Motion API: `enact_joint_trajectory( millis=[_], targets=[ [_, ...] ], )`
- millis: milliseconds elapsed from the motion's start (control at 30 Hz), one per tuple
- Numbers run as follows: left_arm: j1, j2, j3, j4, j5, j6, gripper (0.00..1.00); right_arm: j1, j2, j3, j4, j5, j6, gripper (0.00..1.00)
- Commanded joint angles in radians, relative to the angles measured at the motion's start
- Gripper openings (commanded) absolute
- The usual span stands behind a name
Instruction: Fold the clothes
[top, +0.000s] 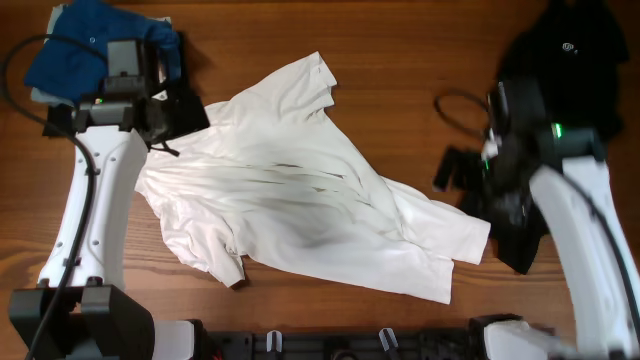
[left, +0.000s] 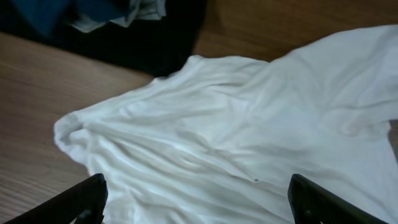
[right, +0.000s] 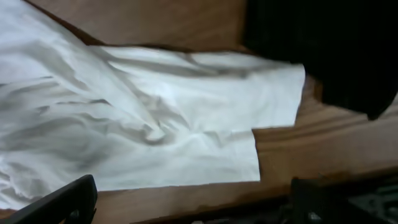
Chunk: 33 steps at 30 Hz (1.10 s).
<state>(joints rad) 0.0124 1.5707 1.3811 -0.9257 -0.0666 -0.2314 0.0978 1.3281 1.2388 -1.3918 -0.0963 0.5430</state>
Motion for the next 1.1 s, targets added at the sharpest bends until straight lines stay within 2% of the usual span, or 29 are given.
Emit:
enact_joint_trajectory(
  millis=[0, 67, 200, 233, 333, 467, 600, 800, 900, 1067],
  targets=[
    [-0.052, 0.008, 0.011, 0.029, 0.048, -0.021, 0.93, 0.006, -0.187, -0.225, 0.019, -0.039, 0.141, 0.93],
    [-0.089, 0.028, 0.011, 0.055, 0.048, -0.032, 0.93, 0.006, -0.266, -0.364, 0.045, -0.055, 0.185, 0.85],
    [-0.133, 0.059, 0.011, 0.092, 0.048, -0.040, 0.93, 0.006, -0.250, -0.468, 0.142, 0.026, 0.281, 0.76],
    [-0.146, 0.067, 0.011, 0.100, 0.048, -0.040, 0.93, 0.006, -0.225, -0.479, 0.187, 0.038, 0.305, 0.76],
    [-0.172, 0.092, 0.011, 0.122, 0.048, -0.039, 0.93, 0.006, -0.095, -0.480, 0.282, 0.127, 0.385, 0.65],
    [-0.179, 0.101, 0.011, 0.126, 0.048, -0.039, 0.93, 0.006, 0.061, -0.500, 0.358, 0.126, 0.402, 0.62],
    [-0.179, 0.101, 0.011, 0.127, 0.048, -0.039, 0.94, 0.006, 0.138, -0.523, 0.411, 0.127, 0.401, 0.58],
    [-0.179, 0.101, 0.011, 0.142, 0.048, -0.039, 0.95, 0.006, 0.143, -0.618, 0.562, 0.097, 0.399, 0.30],
    [-0.179, 0.101, 0.011, 0.160, 0.048, -0.039, 0.95, 0.006, 0.143, -0.618, 0.562, 0.097, 0.398, 0.04],
    [-0.179, 0.101, 0.011, 0.161, 0.048, -0.039, 0.95, 0.006, 0.143, -0.618, 0.539, 0.055, 0.342, 0.04]
  ],
)
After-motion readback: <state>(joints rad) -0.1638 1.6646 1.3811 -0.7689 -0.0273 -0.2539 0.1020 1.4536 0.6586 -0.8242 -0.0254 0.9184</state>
